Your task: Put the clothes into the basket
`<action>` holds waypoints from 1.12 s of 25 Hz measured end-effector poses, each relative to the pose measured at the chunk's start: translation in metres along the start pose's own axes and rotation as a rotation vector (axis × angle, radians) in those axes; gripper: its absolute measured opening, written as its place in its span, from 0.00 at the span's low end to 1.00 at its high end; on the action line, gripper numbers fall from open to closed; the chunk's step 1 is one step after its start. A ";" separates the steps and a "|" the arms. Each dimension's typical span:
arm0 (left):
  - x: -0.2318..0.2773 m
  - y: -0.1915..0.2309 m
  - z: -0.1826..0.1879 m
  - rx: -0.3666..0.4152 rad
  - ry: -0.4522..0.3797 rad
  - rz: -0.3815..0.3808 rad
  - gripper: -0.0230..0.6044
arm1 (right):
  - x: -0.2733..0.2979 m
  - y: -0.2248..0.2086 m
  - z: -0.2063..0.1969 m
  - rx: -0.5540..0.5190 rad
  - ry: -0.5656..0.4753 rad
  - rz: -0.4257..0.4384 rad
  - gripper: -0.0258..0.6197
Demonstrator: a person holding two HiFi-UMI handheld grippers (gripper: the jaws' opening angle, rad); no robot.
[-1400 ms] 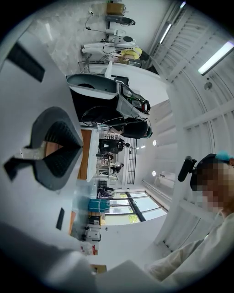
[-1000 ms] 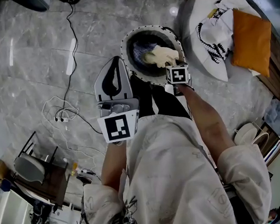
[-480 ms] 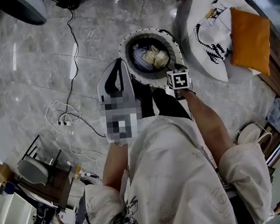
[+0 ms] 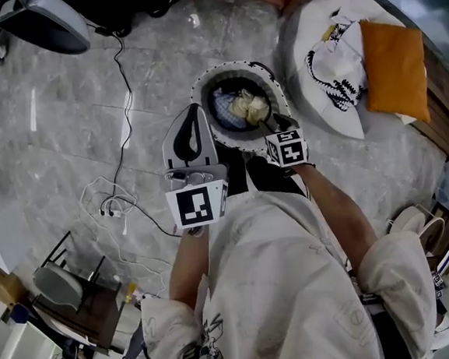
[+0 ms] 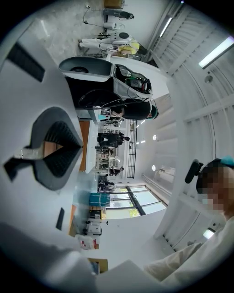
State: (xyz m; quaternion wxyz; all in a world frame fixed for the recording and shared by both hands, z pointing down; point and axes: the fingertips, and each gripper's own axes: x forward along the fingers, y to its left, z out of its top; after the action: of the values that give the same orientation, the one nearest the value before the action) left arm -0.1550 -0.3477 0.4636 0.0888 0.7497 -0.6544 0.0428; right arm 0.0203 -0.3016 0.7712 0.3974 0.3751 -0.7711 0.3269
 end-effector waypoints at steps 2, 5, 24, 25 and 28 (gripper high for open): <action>-0.002 -0.003 0.002 0.001 -0.008 0.000 0.04 | -0.015 0.007 0.011 -0.033 -0.050 0.015 0.29; -0.006 -0.005 0.005 -0.003 -0.016 0.002 0.04 | -0.042 0.017 0.028 -0.061 -0.131 0.032 0.29; -0.006 -0.015 0.051 0.034 -0.073 -0.017 0.04 | -0.237 0.048 0.202 -0.197 -0.718 -0.020 0.30; -0.005 -0.016 0.057 0.040 -0.083 -0.021 0.04 | -0.248 0.049 0.212 -0.214 -0.750 -0.035 0.30; -0.002 -0.015 0.076 0.053 -0.111 -0.027 0.04 | -0.277 0.051 0.235 -0.255 -0.840 -0.067 0.30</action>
State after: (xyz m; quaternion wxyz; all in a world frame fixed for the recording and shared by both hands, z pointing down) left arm -0.1441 -0.3581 0.3879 0.0333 0.7617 -0.6469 0.0173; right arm 0.0025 -0.3756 0.4127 0.1030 0.4481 -0.8873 0.0354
